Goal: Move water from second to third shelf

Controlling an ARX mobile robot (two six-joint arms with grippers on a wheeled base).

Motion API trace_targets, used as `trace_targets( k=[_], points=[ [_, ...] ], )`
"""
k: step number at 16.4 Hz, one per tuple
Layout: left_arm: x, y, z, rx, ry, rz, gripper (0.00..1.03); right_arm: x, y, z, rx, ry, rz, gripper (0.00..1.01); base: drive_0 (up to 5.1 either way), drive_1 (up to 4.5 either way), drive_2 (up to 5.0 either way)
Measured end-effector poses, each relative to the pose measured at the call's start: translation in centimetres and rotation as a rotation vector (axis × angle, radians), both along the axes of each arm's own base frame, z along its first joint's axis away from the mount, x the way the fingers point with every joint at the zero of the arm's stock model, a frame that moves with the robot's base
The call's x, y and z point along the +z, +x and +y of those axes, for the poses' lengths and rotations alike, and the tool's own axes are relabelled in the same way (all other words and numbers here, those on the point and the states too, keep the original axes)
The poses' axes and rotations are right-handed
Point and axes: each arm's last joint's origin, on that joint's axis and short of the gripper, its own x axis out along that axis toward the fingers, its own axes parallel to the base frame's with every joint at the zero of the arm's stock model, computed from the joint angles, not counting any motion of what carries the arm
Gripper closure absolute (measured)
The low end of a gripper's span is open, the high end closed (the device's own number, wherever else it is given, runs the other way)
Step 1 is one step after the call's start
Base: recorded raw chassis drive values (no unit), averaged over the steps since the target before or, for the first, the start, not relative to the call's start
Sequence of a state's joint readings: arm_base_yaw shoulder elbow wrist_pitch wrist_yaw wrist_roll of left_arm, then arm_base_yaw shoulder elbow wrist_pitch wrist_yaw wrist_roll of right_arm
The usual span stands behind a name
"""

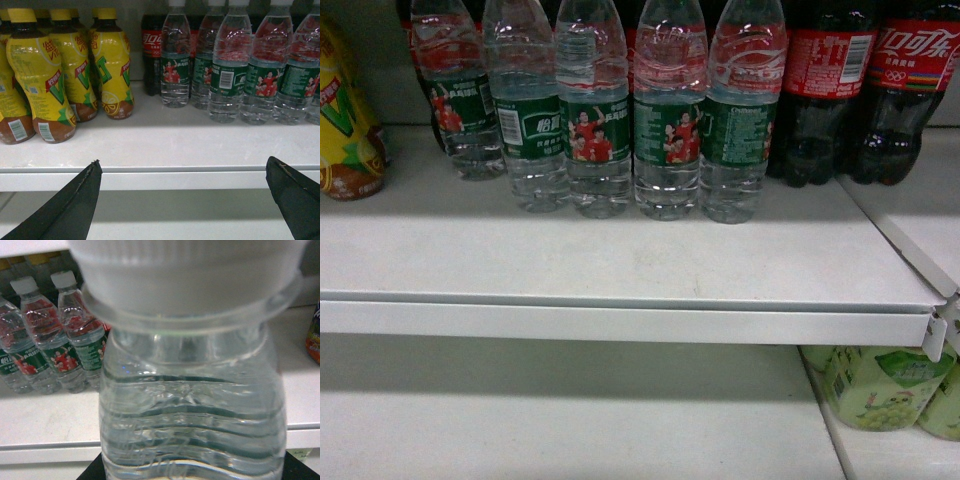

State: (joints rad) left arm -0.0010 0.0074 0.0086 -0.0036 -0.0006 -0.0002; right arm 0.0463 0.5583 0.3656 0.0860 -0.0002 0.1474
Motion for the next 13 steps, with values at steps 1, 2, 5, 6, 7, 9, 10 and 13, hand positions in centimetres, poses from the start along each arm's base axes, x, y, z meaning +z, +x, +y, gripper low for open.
trace_targets(
  k=[1, 2, 5, 6, 7, 9, 10, 13],
  points=[
    [0.0, 0.0, 0.0, 0.0, 0.0, 0.0, 0.05, -0.07, 0.0, 0.0, 0.0, -0.001, 0.005, 0.58, 0.0, 0.0, 0.0],
    [0.0, 0.0, 0.0, 0.0, 0.0, 0.0, 0.05, -0.1, -0.01, -0.01, -0.001, -0.001, 0.007, 0.58, 0.0, 0.0, 0.0],
    [0.0, 0.0, 0.0, 0.0, 0.0, 0.0, 0.05, -0.1, -0.01, -0.01, -0.002, -0.001, 0.006, 0.58, 0.0, 0.0, 0.0],
    [0.0, 0.0, 0.0, 0.0, 0.0, 0.0, 0.05, -0.1, -0.01, -0.01, -0.002, -0.001, 0.006, 0.58, 0.0, 0.0, 0.0],
    [0.0, 0.0, 0.0, 0.0, 0.0, 0.0, 0.05, -0.1, -0.01, -0.01, -0.002, -0.001, 0.006, 0.58, 0.0, 0.0, 0.0],
    [0.0, 0.0, 0.0, 0.0, 0.0, 0.0, 0.05, -0.1, -0.01, -0.01, -0.002, -0.001, 0.006, 0.58, 0.0, 0.0, 0.0],
    [0.0, 0.0, 0.0, 0.0, 0.0, 0.0, 0.05, -0.1, -0.01, -0.01, -0.002, -0.001, 0.006, 0.58, 0.0, 0.0, 0.0],
    [-0.01, 0.0, 0.0, 0.0, 0.0, 0.001, 0.05, -0.1, -0.01, -0.01, -0.002, -0.002, 0.006, 0.58, 0.0, 0.0, 0.0]
  ],
)
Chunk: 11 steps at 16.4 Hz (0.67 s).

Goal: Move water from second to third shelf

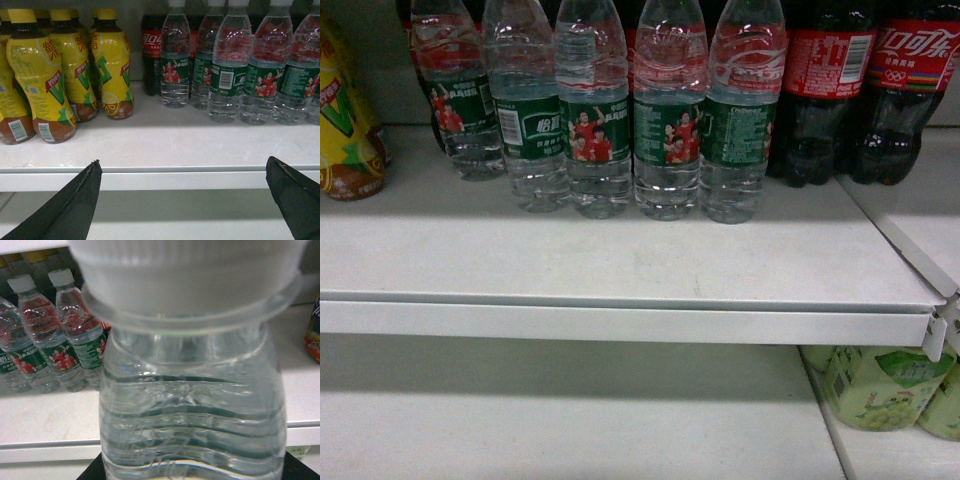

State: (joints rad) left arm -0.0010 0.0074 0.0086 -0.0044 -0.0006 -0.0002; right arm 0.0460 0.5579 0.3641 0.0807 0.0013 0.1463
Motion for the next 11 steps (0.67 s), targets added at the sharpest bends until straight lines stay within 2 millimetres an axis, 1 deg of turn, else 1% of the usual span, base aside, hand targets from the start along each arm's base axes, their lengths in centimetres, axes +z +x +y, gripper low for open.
trace_targets(
  k=[11],
  points=[
    [0.01, 0.0, 0.0, -0.001, 0.0, -0.001, 0.05, 0.01, -0.06, -0.01, -0.002, -0.006, -0.003, 0.59, 0.0, 0.0, 0.0]
  ],
)
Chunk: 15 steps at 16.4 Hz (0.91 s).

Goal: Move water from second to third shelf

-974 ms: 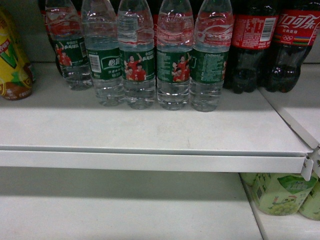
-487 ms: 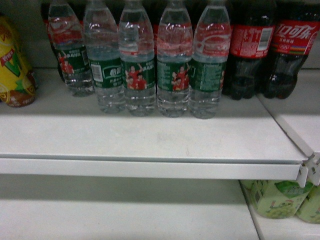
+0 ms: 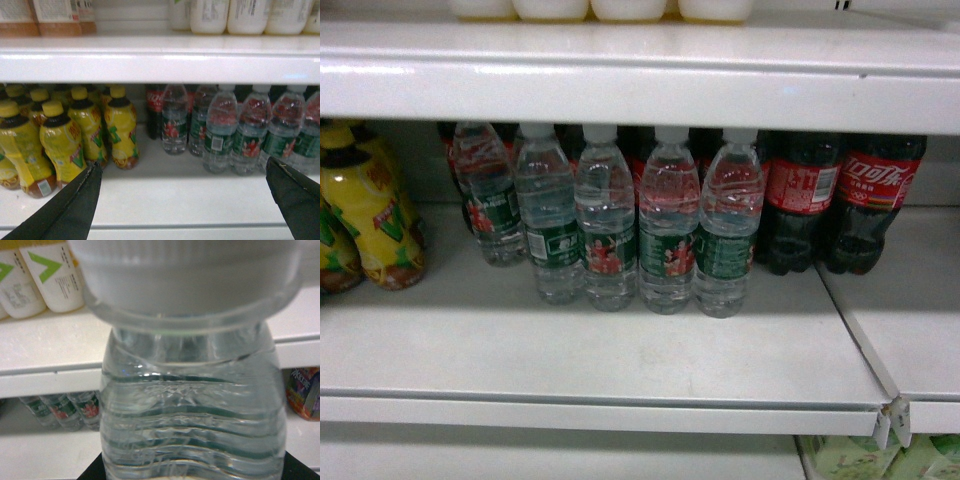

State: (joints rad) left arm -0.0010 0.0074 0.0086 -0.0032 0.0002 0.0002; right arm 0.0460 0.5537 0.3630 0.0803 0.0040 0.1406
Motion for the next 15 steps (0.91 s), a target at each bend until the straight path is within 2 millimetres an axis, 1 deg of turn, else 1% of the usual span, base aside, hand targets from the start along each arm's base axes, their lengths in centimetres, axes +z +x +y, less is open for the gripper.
trace_targets(
  k=[15],
  points=[
    [0.02, 0.0, 0.0, 0.001, 0.0, -0.001, 0.05, 0.05, -0.01, 0.0, 0.001, -0.002, -0.003, 0.59, 0.0, 0.0, 0.0]
  ],
)
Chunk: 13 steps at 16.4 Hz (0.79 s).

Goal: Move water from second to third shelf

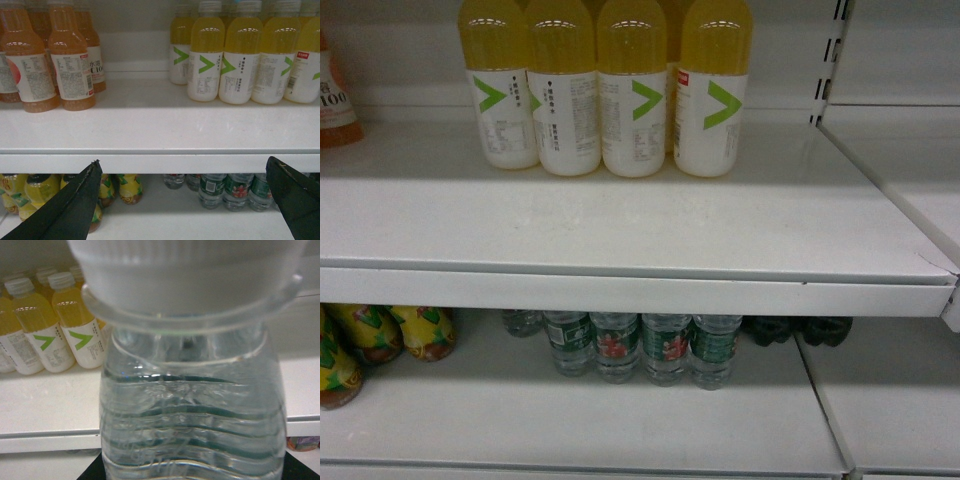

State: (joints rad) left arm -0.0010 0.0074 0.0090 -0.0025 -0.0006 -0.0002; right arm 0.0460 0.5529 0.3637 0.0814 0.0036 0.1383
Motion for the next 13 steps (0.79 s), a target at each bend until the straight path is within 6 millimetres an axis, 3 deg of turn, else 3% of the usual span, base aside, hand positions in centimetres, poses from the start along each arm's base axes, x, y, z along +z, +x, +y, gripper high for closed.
trace_targets(
  k=[4, 13],
  points=[
    [0.0, 0.0, 0.0, 0.0, 0.0, 0.0, 0.05, 0.0, 0.0, 0.0, 0.0, 0.0, 0.0, 0.59, 0.0, 0.0, 0.0],
    [0.0, 0.0, 0.0, 0.0, 0.0, 0.0, 0.05, -0.01, -0.01, -0.01, -0.003, -0.001, 0.0, 0.59, -4.7, 2.24, 2.7]
  ],
)
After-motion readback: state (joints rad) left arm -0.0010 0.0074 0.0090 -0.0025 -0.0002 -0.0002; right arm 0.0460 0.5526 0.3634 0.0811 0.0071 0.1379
